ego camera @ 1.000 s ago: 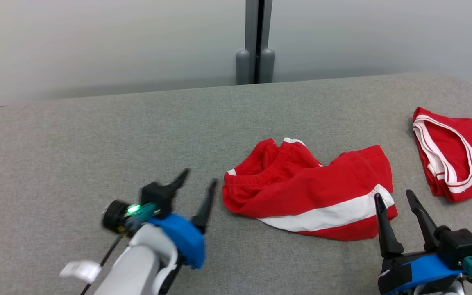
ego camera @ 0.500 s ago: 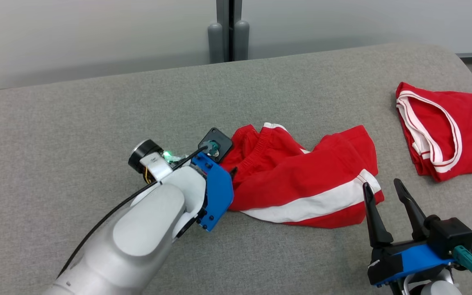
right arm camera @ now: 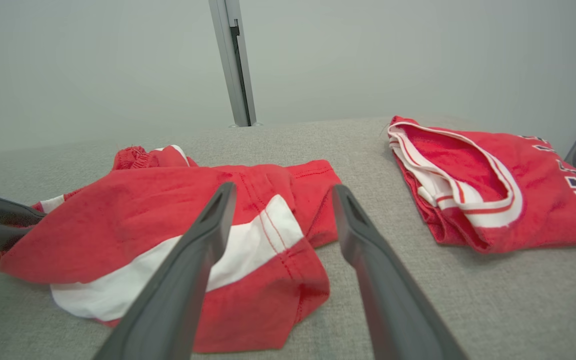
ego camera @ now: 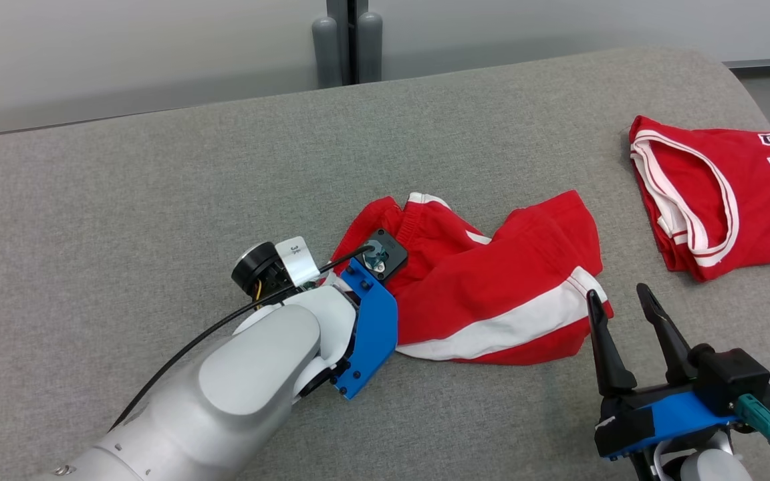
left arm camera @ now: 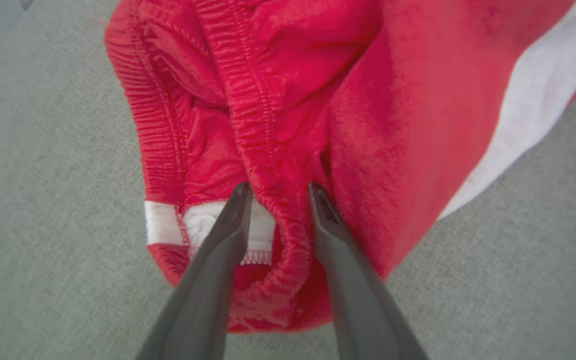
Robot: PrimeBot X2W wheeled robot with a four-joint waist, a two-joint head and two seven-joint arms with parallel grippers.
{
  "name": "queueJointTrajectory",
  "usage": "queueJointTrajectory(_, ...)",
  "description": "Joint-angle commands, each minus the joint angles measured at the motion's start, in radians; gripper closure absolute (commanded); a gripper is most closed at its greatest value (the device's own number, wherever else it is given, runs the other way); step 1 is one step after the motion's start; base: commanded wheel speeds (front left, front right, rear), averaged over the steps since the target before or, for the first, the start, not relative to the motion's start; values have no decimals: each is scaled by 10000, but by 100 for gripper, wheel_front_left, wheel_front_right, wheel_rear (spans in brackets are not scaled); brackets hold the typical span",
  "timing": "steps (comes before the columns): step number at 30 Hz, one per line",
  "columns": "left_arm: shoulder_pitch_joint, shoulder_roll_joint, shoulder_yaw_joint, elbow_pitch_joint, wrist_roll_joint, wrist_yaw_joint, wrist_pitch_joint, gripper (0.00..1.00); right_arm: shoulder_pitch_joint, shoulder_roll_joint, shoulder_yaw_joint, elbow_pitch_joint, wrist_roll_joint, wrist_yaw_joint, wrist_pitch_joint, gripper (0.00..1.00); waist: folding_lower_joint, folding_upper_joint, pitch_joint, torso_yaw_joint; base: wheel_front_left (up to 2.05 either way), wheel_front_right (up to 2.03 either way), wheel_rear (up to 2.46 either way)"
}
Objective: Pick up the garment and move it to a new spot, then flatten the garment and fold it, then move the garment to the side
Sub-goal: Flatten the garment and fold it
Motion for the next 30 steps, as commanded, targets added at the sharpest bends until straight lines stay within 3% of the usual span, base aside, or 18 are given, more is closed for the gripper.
queueJointTrajectory(1,-145,88,-70,-89,-276,-5,-48,100,-160,-8,-41,24,61,1,-53,0,-1,-1,-7,34,0,0,0)
queueJointTrajectory(5,68,168,178,-402,-1118,-5,-673,100,-164,-8,-50,27,94,1,-92,0,-1,-1,-40,224,0,0,0)
queueJointTrajectory(12,1739,667,1539,-1783,-2732,80,-2840,100,17,-9,-236,-64,54,1,-60,0,-1,-1,-228,834,0,0,0)
queueJointTrajectory(20,4106,937,2773,-4027,-4170,916,-4416,100,151,-10,-371,-279,-9,1,96,0,-1,-1,-483,1615,0,0,0)
queueJointTrajectory(27,5367,992,3612,-5571,-5147,1865,-4854,100,124,-9,-241,-362,53,1,163,0,-1,-1,-526,1680,0,0,0)
queueJointTrajectory(30,5542,728,4188,-5639,-5773,2136,-5072,100,94,-10,-187,-362,101,1,143,0,-1,-1,-454,1548,0,0,0)
